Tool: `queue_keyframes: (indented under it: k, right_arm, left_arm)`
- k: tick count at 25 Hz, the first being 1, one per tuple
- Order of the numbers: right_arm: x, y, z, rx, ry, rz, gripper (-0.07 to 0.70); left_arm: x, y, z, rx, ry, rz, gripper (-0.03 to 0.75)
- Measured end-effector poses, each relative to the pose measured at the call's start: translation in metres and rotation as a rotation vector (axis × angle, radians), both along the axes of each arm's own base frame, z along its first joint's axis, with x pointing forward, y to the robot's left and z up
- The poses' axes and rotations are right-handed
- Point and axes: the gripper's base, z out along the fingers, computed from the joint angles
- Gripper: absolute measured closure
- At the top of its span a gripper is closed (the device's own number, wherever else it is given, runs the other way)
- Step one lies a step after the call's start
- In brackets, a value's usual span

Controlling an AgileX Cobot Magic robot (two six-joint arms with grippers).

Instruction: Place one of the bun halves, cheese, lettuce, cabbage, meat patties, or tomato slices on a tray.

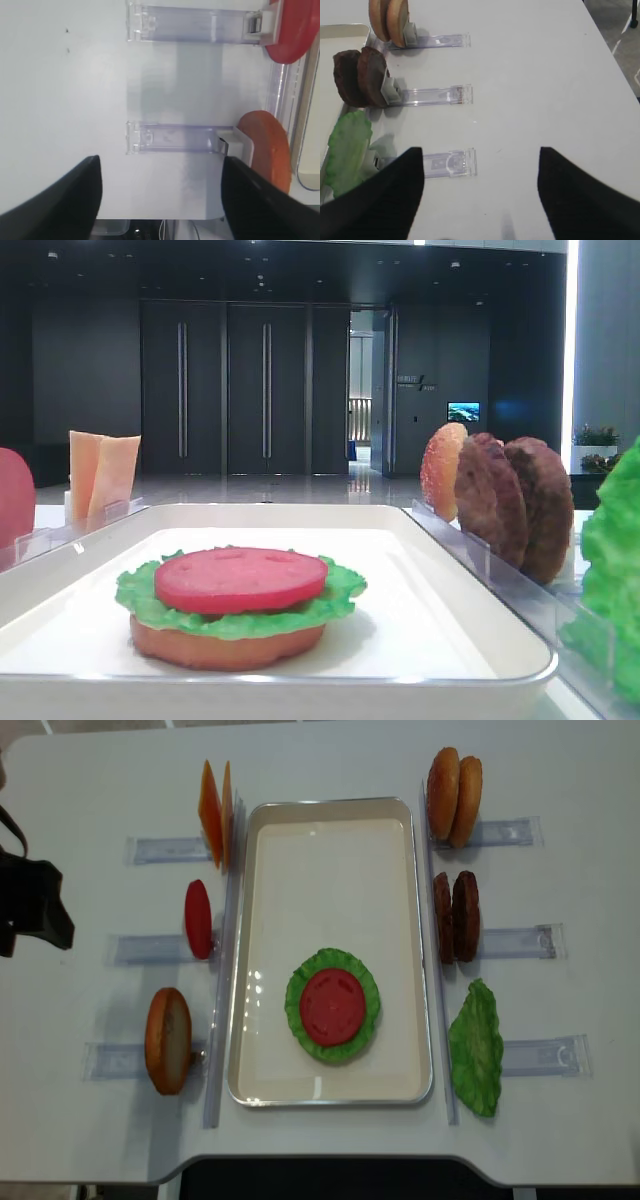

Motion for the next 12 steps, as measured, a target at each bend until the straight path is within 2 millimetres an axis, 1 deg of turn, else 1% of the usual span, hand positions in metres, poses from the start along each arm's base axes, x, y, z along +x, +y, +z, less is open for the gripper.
queue_keyframes:
  k: [3, 6, 8, 12]
  right_arm:
    - [0.000, 0.000, 0.000, 0.000, 0.000, 0.000, 0.169]
    - [0.000, 0.000, 0.000, 0.000, 0.000, 0.000, 0.169]
    - [0.000, 0.000, 0.000, 0.000, 0.000, 0.000, 0.169]
    - [0.000, 0.000, 0.000, 0.000, 0.000, 0.000, 0.169]
  left_arm:
    - [-0.003, 0.001, 0.004, 0.005, -0.016, -0.006, 0.171]
    - [-0.011, -0.003, 0.013, -0.009, -0.059, -0.013, 0.187]
    - [-0.022, -0.006, 0.020, -0.017, -0.098, -0.021, 0.190]
    - [-0.054, -0.013, 0.038, -0.024, -0.203, -0.048, 0.192]
